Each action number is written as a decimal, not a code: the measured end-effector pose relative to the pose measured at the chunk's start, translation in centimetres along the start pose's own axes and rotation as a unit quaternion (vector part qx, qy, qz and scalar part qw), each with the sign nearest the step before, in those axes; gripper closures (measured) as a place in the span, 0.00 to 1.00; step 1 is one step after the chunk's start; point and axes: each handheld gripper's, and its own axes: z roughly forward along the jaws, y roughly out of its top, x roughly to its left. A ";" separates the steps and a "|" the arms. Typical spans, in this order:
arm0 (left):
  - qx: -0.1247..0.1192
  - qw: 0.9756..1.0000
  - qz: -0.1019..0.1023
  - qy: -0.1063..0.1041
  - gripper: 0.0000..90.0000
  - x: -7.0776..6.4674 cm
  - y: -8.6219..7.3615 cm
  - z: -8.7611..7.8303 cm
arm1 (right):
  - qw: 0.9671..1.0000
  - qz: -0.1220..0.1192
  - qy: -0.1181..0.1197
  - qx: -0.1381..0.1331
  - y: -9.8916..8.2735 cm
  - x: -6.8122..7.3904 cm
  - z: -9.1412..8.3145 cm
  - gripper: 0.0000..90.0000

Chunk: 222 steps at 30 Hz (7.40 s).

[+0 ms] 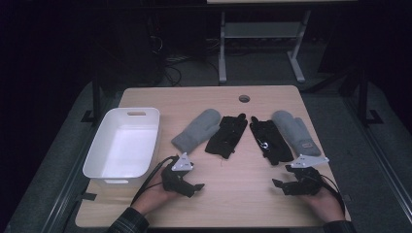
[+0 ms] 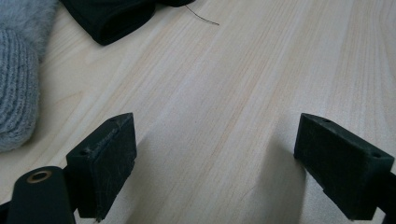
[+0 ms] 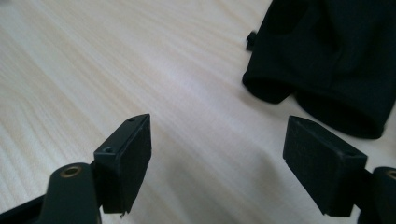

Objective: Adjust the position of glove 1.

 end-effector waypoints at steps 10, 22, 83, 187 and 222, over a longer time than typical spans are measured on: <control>-0.002 1.000 -0.004 -0.001 0.13 0.0 0.0 0.0 | 1.000 -0.004 -0.015 -0.020 1.9 -1.5 -0.3 0.36; -0.002 1.000 0.001 -0.001 0.13 0.0 0.1 0.1 | 0.999 -0.007 -0.021 -0.028 4.1 -3.4 0.7 0.40; 0.002 1.000 0.000 0.001 0.14 -0.1 0.2 0.1 | 0.987 0.052 -0.147 0.036 6.3 -13.6 5.1 0.88; 0.002 1.000 -0.004 0.004 0.14 -0.1 0.1 0.1 | 0.985 -0.080 0.123 0.088 -0.4 2.5 -0.7 1.00; 0.038 0.998 -0.033 -0.030 0.99 0.3 4.5 1.4 | 0.961 -0.170 0.199 0.085 2.4 7.4 3.0 1.00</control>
